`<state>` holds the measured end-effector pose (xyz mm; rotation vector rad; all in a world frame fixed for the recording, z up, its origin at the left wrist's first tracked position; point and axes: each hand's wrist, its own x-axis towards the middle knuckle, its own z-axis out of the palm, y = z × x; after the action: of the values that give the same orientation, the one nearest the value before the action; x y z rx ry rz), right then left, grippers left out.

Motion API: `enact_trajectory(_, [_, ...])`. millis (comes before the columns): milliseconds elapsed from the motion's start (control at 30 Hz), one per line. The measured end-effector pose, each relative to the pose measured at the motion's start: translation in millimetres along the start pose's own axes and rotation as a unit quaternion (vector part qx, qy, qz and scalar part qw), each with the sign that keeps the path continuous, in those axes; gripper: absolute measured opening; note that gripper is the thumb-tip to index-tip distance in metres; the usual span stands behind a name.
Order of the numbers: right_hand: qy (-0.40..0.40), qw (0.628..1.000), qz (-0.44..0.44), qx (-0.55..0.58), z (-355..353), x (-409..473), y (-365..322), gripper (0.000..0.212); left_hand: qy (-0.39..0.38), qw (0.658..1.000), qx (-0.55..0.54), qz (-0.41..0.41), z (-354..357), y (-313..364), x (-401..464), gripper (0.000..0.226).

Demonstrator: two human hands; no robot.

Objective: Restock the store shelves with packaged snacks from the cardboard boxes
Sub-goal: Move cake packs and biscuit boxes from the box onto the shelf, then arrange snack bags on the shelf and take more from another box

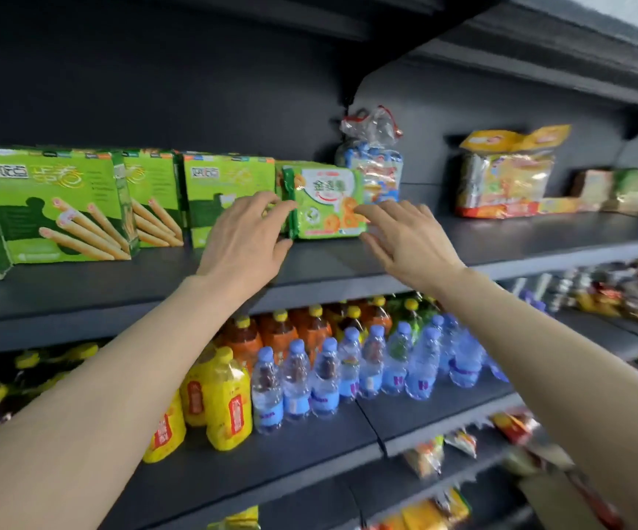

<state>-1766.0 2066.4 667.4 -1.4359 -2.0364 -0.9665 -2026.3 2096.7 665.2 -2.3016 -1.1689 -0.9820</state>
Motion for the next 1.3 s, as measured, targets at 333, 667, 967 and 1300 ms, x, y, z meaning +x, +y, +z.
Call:
enact_trajectory(333, [-0.138, 0.982, 0.078, -0.101, -133.1, -209.1, 4.2, 0.042, -0.018, 0.986, -0.153, 0.066, 12.2, 143.6, -84.6, 0.044])
enact_trajectory(667, [-0.210, 0.942, 0.203, -0.167, -232.2, -386.6, 81.9, 0.039, -0.064, 0.949, -0.258, 0.169, 62.1, 337.9, -103.7, 0.043])
enact_trajectory(967, [-0.237, 0.917, 0.268, -0.178, -261.9, -510.0, 218.4, 0.039, -0.068, 0.933, -0.287, 0.207, 137.6, 526.8, -55.3, 0.038])
enact_trajectory(1300, [-0.263, 0.902, 0.315, -0.137, -234.7, -607.9, 375.0, 0.036, -0.116, 0.927, -0.294, 0.199, 247.5, 680.5, -12.3, 0.036])
